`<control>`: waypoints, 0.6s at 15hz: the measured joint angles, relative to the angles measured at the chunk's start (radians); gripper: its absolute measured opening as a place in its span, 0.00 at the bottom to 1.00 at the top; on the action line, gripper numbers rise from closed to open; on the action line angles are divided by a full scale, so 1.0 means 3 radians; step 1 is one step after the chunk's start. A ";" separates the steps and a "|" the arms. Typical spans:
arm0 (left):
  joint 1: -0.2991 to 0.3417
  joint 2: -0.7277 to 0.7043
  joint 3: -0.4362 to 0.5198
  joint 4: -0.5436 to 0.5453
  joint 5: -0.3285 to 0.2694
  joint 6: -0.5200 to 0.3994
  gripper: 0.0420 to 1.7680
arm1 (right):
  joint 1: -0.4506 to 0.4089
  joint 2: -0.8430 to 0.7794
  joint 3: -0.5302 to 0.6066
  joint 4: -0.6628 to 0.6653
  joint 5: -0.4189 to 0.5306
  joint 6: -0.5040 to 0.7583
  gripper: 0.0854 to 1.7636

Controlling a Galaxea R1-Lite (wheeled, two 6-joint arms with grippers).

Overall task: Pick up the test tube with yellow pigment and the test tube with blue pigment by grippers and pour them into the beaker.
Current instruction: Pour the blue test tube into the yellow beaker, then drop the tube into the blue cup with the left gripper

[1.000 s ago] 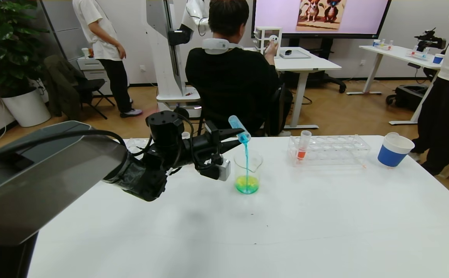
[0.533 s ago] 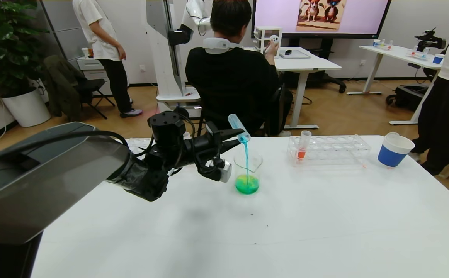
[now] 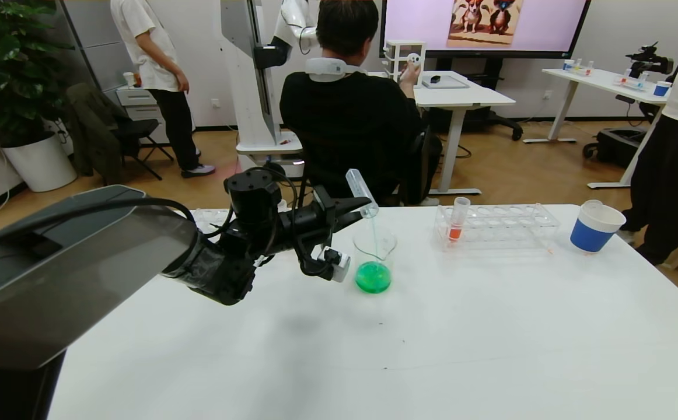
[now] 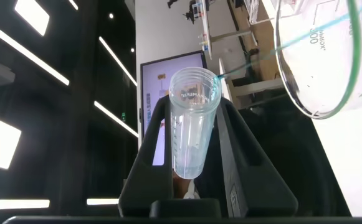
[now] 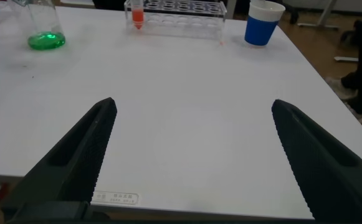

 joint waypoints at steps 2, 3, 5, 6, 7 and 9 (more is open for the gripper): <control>-0.0006 0.0006 0.0009 -0.0004 0.0006 -0.0006 0.24 | 0.0000 0.0000 0.0000 0.0001 0.0000 0.0002 0.98; -0.0008 0.0006 0.0009 -0.0003 0.0016 -0.0042 0.24 | 0.0000 0.0000 0.0000 0.0001 0.0000 0.0001 0.98; -0.0008 -0.0008 -0.0006 0.0004 0.0026 -0.0303 0.24 | 0.0001 0.0000 0.0000 0.0000 0.0000 0.0000 0.98; -0.0009 -0.0027 -0.0019 -0.0003 0.0072 -0.0537 0.24 | 0.0001 0.0000 0.0000 0.0001 0.0001 0.0000 0.98; -0.0017 -0.0055 -0.0027 -0.0024 0.0191 -0.0834 0.24 | 0.0001 0.0000 0.0000 0.0000 0.0001 0.0001 0.98; -0.0052 -0.0141 -0.0048 -0.0064 0.0718 -0.1541 0.24 | 0.0001 0.0000 0.0000 0.0000 0.0001 0.0001 0.98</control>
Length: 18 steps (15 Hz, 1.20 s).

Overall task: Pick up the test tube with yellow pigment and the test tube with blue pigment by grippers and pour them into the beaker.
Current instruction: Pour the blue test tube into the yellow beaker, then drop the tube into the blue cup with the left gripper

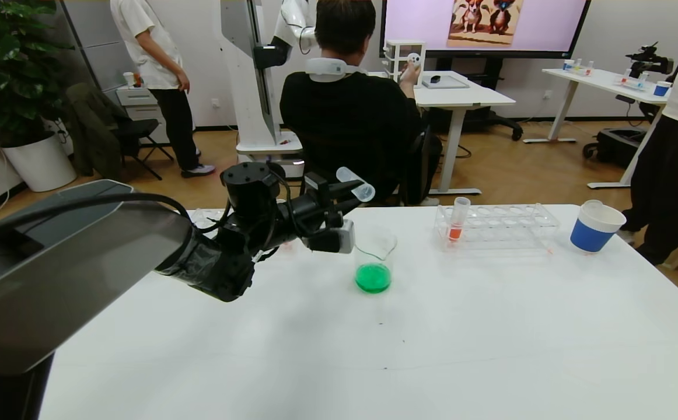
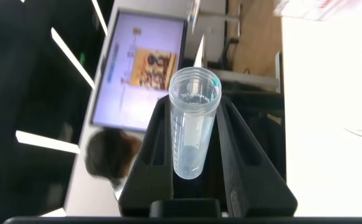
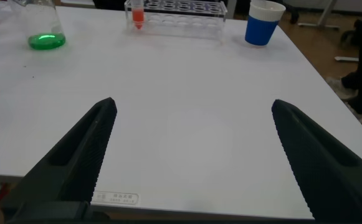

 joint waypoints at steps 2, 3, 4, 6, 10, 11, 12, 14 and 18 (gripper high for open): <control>-0.0028 -0.0097 -0.0050 -0.0084 0.0596 -0.0906 0.24 | 0.0000 0.0000 0.0000 0.0000 -0.0001 0.0000 0.98; -0.0040 -0.0147 -0.0109 -0.0107 0.0887 -0.1442 0.24 | 0.0000 0.0000 0.0000 0.0000 0.0000 0.0000 0.98; -0.0048 -0.0191 -0.0189 -0.0116 0.1145 -0.1910 0.24 | -0.0001 0.0000 0.0000 0.0000 0.0000 0.0000 0.98; -0.0055 -0.0282 -0.0341 -0.0046 0.1843 -0.2809 0.24 | -0.0001 0.0000 0.0000 0.0001 -0.0001 0.0000 0.98; 0.0055 -0.0504 -0.0391 0.0675 0.2750 -0.4284 0.24 | 0.0000 0.0000 0.0000 0.0001 0.0000 0.0000 0.98; 0.0152 -0.0574 -0.0372 0.0948 0.2823 -0.4474 0.24 | 0.0000 0.0000 0.0000 0.0001 -0.0001 0.0000 0.98; 0.0293 -0.0645 -0.0369 0.1180 0.2858 -0.4604 0.24 | 0.0000 0.0000 0.0000 0.0001 0.0000 -0.0001 0.98; 0.0608 -0.0766 -0.0385 0.1434 0.2857 -0.4685 0.24 | -0.0001 0.0000 0.0000 0.0000 0.0000 -0.0001 0.98; 0.1411 -0.0898 -0.0274 0.1533 0.2475 -0.4763 0.24 | 0.0000 0.0000 0.0000 0.0000 -0.0001 0.0000 0.98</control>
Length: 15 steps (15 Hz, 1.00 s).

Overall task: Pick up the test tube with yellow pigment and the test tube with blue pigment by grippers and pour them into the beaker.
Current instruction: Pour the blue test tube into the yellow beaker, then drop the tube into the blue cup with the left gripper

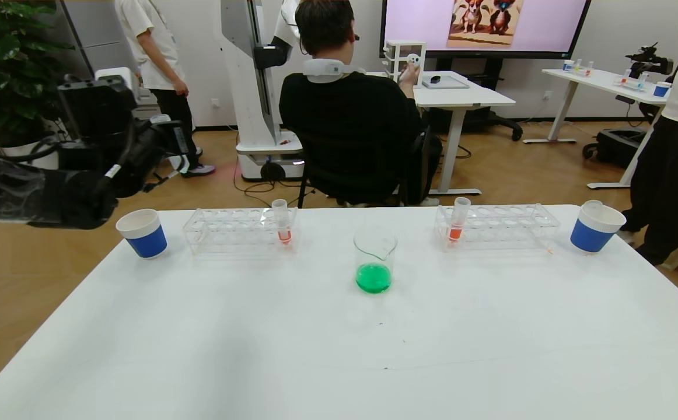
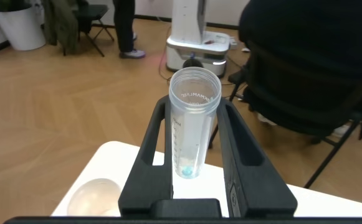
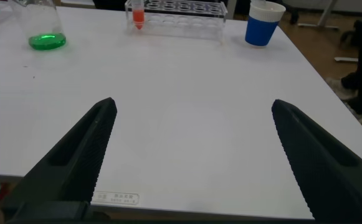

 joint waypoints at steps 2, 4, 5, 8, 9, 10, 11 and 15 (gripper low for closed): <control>0.0306 -0.0043 0.0182 -0.0001 -0.0216 -0.0021 0.24 | 0.0000 0.0000 0.0000 0.0000 0.0001 -0.0001 0.98; 0.0486 -0.0078 0.0363 -0.0024 -0.0231 -0.0029 0.24 | 0.0000 0.0000 0.0000 0.0001 0.0000 0.0000 0.98; 0.0526 -0.0098 0.0469 -0.0098 -0.0231 -0.0066 0.24 | -0.0001 0.0000 0.0000 0.0000 0.0001 -0.0001 0.98; 0.0579 -0.0158 0.0894 -0.0716 -0.0328 -0.0270 0.24 | 0.0000 0.0000 0.0000 0.0000 0.0000 0.0000 0.98; 0.0606 -0.0139 0.1025 -0.0899 -0.0371 -0.0263 0.24 | 0.0000 0.0000 0.0000 0.0001 0.0001 0.0000 0.98; 0.0649 -0.0106 0.1107 -0.0984 -0.0394 -0.0166 0.24 | 0.0000 0.0000 0.0000 0.0000 0.0001 0.0000 0.98; 0.0691 -0.0065 0.1155 -0.1013 -0.0404 -0.0076 0.24 | 0.0000 0.0000 0.0000 0.0000 0.0001 -0.0001 0.98; 0.0749 0.0099 0.1194 -0.1040 -0.0411 0.0008 0.24 | -0.0001 0.0000 0.0000 0.0000 0.0000 0.0000 0.98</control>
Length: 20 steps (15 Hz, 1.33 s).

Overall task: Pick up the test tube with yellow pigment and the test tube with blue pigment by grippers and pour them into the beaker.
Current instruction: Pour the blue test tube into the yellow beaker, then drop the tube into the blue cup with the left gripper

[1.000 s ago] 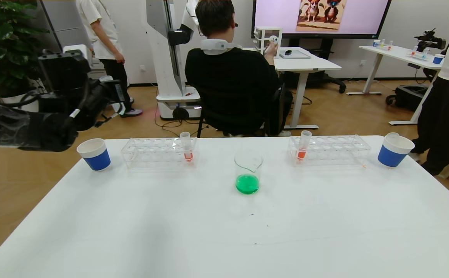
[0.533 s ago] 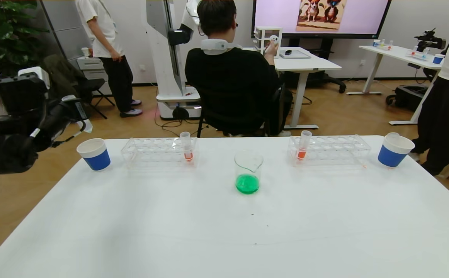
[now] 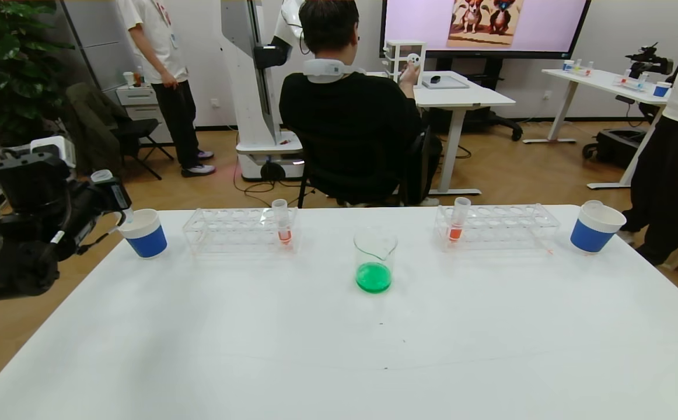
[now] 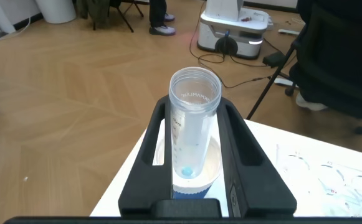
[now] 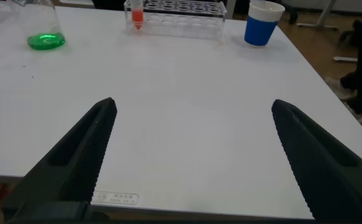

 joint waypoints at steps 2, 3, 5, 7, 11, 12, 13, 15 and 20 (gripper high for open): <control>0.0018 0.0077 -0.0011 -0.0004 -0.0003 -0.0013 0.24 | 0.0003 0.0000 0.0000 0.0001 0.0001 -0.0001 0.98; 0.0018 0.0118 -0.0014 -0.0004 -0.0006 -0.0019 0.24 | 0.0001 0.0000 0.0000 0.0000 0.0000 -0.0001 0.98; 0.0014 0.0215 -0.0037 -0.0113 -0.0008 -0.0018 0.24 | 0.0001 0.0000 0.0000 0.0001 0.0000 0.0000 0.98; 0.0008 0.0342 -0.0071 -0.0379 -0.0011 0.0018 0.24 | 0.0001 0.0000 0.0000 0.0001 0.0000 0.0000 0.98; -0.0016 0.0502 0.0024 -0.0409 -0.0016 0.0141 0.24 | 0.0000 0.0000 0.0000 0.0000 0.0001 0.0000 0.98; -0.0024 0.0517 0.0048 -0.0409 -0.0019 0.0134 0.24 | 0.0001 0.0000 0.0000 0.0000 0.0000 0.0000 0.98; -0.0026 0.0528 0.0067 -0.0411 -0.0022 0.0125 0.24 | 0.0001 0.0000 0.0000 0.0001 0.0000 0.0000 0.98; -0.0029 0.0553 0.0102 -0.0415 -0.0028 0.0123 0.25 | 0.0000 0.0000 0.0000 0.0000 0.0000 0.0000 0.98; -0.0030 0.0640 0.0064 -0.0399 -0.0024 0.0155 0.98 | 0.0000 0.0000 0.0000 0.0001 0.0001 0.0000 0.98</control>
